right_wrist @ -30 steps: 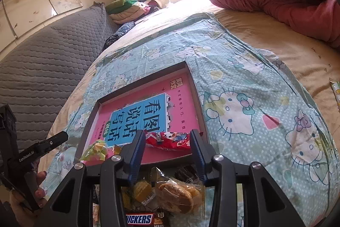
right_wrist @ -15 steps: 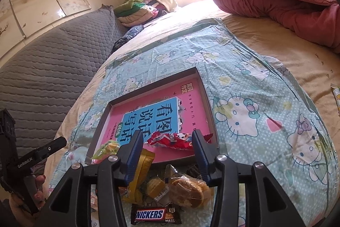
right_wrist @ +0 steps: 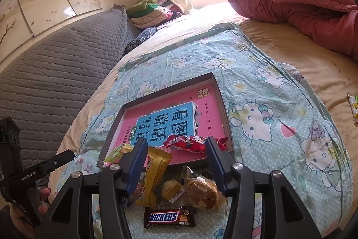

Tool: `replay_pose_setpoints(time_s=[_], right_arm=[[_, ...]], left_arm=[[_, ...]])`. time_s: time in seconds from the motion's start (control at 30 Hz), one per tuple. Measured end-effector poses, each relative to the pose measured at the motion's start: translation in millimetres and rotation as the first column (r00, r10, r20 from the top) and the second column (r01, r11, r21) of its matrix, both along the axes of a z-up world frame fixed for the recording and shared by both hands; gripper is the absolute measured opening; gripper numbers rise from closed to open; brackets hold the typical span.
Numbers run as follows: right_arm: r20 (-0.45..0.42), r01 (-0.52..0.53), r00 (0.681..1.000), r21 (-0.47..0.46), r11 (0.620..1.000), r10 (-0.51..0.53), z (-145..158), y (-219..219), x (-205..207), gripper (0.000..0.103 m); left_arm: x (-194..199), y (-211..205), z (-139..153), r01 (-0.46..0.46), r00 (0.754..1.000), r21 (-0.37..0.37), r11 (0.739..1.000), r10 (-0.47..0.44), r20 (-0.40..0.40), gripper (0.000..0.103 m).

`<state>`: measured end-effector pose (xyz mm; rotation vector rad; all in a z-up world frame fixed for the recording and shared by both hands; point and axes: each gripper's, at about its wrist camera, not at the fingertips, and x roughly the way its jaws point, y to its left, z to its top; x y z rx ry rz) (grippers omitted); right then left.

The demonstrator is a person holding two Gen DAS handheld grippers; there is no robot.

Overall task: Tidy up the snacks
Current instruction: 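Withdraw both grippers from the tray back toward the snack pile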

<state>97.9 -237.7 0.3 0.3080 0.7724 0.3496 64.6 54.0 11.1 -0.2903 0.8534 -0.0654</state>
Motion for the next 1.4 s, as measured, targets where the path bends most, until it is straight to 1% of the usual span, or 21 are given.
replay_pose_setpoints(time_s=[0.13,0.27,0.43,0.57,0.77,0.9,1.03,1.17,1.4], right_arm=[[-0.001,-0.004,1.0,0.004,1.0,0.004,1.0,-1.0,-3.7,0.053],[-0.003,-0.006,1.0,0.005,1.0,0.006,1.3,-2.4,-6.5,0.053],[-0.009,-0.008,1.0,0.004,1.0,0.008,-0.2,-3.5,-9.9,0.054],[0.004,-0.017,1.0,-0.007,1.0,0.017,2.0,-1.6,-13.9,0.058],[0.011,-0.029,1.0,-0.012,1.0,0.029,4.9,1.8,-17.6,0.059],[0.01,-0.031,0.999,-0.015,0.999,0.031,5.7,2.7,-19.1,0.06],[0.007,-0.029,1.0,-0.01,1.0,0.029,5.2,0.6,-20.1,0.061],[0.004,-0.028,1.0,-0.002,1.0,0.028,4.7,-1.4,-21.8,0.061],[-0.005,-0.026,1.0,0.001,1.0,0.026,3.3,-4.4,-26.2,0.063]], left_arm=[[-7.2,0.3,0.3,-0.01,1.0,-0.008,1.0,0.01,-0.011,0.075],[-15.1,-1.8,-7.7,-0.02,0.999,-0.041,0.999,0.018,-0.049,0.075],[-19.8,-4.1,-15.1,-0.032,0.996,-0.044,0.999,0.028,-0.08,0.075],[-21.5,-1.5,-14.1,-0.044,0.996,-0.045,0.998,0.04,-0.086,0.075],[-23.6,-1.1,-12.4,-0.052,0.994,-0.044,0.998,0.047,-0.097,0.075],[-29.2,-3.2,-13.7,-0.061,0.992,-0.06,0.996,0.053,-0.115,0.075],[-34.9,-4.7,-21.0,-0.059,0.988,-0.107,0.993,0.042,-0.152,0.075],[-37.9,-1.6,-23.8,-0.076,0.984,-0.129,0.989,0.054,-0.168,0.075],[-41.1,1.1,-24.8,-0.099,0.979,-0.148,0.984,0.07,-0.19,0.075]])
